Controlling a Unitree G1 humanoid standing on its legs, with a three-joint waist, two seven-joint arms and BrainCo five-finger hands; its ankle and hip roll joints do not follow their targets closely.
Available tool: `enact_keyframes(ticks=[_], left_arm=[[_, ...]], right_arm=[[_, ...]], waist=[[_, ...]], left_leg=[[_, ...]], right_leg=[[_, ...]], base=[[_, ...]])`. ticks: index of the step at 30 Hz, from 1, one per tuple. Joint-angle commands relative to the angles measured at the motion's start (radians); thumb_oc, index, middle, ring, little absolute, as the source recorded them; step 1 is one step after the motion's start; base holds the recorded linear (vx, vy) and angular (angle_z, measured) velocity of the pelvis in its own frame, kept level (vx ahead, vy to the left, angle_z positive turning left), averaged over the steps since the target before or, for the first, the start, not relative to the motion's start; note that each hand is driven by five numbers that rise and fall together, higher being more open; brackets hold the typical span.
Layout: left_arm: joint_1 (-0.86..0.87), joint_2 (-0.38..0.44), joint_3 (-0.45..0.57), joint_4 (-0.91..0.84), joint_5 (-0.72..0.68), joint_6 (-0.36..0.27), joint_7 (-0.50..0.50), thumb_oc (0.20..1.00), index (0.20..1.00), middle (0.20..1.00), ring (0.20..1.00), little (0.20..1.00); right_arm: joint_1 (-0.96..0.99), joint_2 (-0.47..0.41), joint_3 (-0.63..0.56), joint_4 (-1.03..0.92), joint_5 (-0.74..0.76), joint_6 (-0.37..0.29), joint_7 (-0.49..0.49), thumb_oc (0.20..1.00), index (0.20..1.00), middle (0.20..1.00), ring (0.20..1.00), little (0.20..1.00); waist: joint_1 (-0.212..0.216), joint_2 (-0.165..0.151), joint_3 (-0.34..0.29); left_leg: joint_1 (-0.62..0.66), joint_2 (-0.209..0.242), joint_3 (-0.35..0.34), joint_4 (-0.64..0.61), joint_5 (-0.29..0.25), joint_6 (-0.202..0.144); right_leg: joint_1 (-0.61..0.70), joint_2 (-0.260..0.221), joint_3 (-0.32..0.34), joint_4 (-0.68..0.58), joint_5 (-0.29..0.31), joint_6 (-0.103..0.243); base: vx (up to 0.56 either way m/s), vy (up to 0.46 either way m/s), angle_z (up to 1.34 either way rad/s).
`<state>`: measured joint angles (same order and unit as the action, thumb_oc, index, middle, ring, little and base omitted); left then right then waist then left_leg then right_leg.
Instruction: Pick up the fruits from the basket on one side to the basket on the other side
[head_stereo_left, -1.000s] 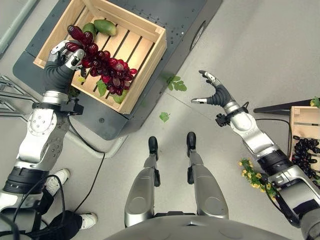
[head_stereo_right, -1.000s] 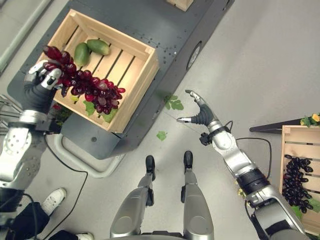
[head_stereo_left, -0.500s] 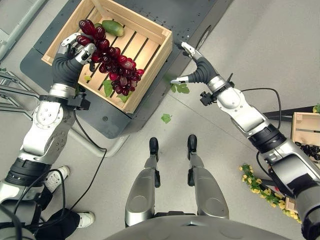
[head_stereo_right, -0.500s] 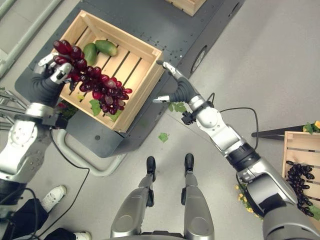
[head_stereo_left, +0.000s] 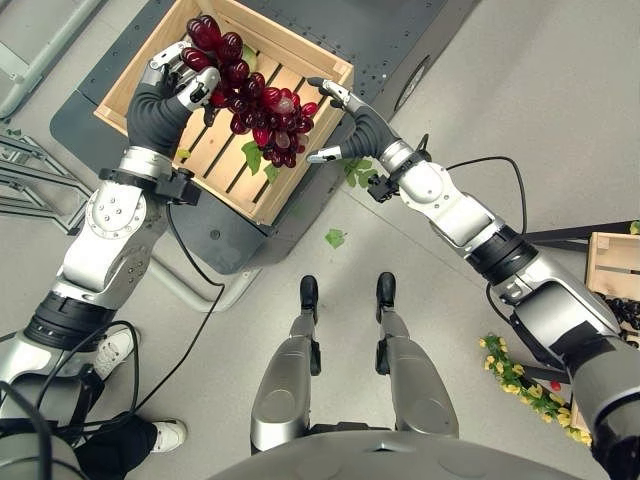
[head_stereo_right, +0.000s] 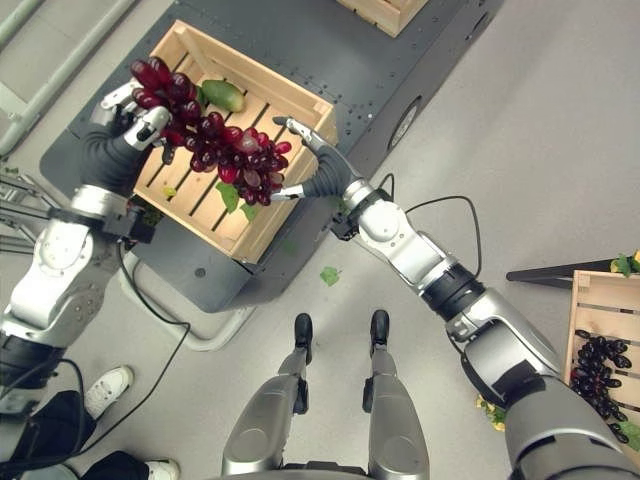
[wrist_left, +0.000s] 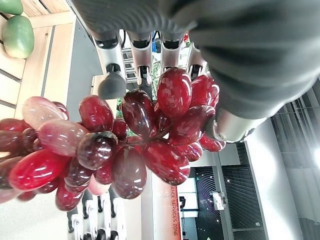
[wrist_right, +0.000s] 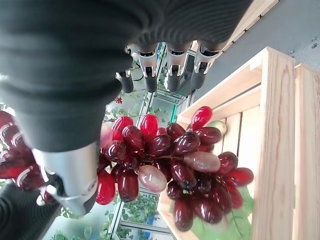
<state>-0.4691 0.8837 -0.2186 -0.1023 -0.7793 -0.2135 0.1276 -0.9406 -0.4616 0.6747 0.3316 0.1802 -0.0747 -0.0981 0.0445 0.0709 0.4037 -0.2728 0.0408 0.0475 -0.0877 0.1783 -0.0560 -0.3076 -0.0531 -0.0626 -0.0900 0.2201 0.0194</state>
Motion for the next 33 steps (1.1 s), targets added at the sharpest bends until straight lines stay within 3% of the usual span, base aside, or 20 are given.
enact_keyframes(ticks=[1, 9, 33], left_arm=[[-0.053, 0.011, -0.051, -0.041, -0.031, -0.109, 0.013, 0.200, 0.200, 0.200, 0.200, 0.200], [-0.079, -0.002, -0.081, -0.056, -0.033, -0.114, 0.013, 0.200, 0.200, 0.200, 0.200, 0.200], [-0.122, -0.097, -0.143, -0.048, -0.017, -0.114, 0.018, 0.200, 0.200, 0.200, 0.200, 0.200]], right_arm=[[-0.042, 0.105, 0.051, 0.069, 0.043, -0.030, -0.004, 1.000, 1.000, 1.000, 1.000, 1.000], [-0.116, 0.186, 0.076, 0.158, 0.057, -0.025, -0.015, 1.000, 1.000, 1.000, 1.000, 1.000], [-0.192, 0.276, 0.099, 0.223, 0.084, -0.025, -0.020, 1.000, 1.000, 1.000, 1.000, 1.000]], waist=[[0.015, -0.032, -0.142], [0.027, -0.036, -0.147], [0.035, -0.046, -0.152]], left_leg=[[-0.028, -0.029, -0.028, 0.030, -0.068, -0.009], [-0.030, -0.027, -0.033, 0.030, -0.065, -0.012], [-0.027, -0.028, -0.037, 0.026, -0.064, -0.013]], right_leg=[[0.010, -0.034, 0.023, 0.022, -0.114, 0.096], [0.009, -0.033, 0.020, 0.021, -0.113, 0.096], [0.010, -0.033, 0.015, 0.020, -0.112, 0.095]], base=[[0.00, 0.000, 0.00], [0.00, 0.000, 0.00], [0.00, 0.000, 0.00]])
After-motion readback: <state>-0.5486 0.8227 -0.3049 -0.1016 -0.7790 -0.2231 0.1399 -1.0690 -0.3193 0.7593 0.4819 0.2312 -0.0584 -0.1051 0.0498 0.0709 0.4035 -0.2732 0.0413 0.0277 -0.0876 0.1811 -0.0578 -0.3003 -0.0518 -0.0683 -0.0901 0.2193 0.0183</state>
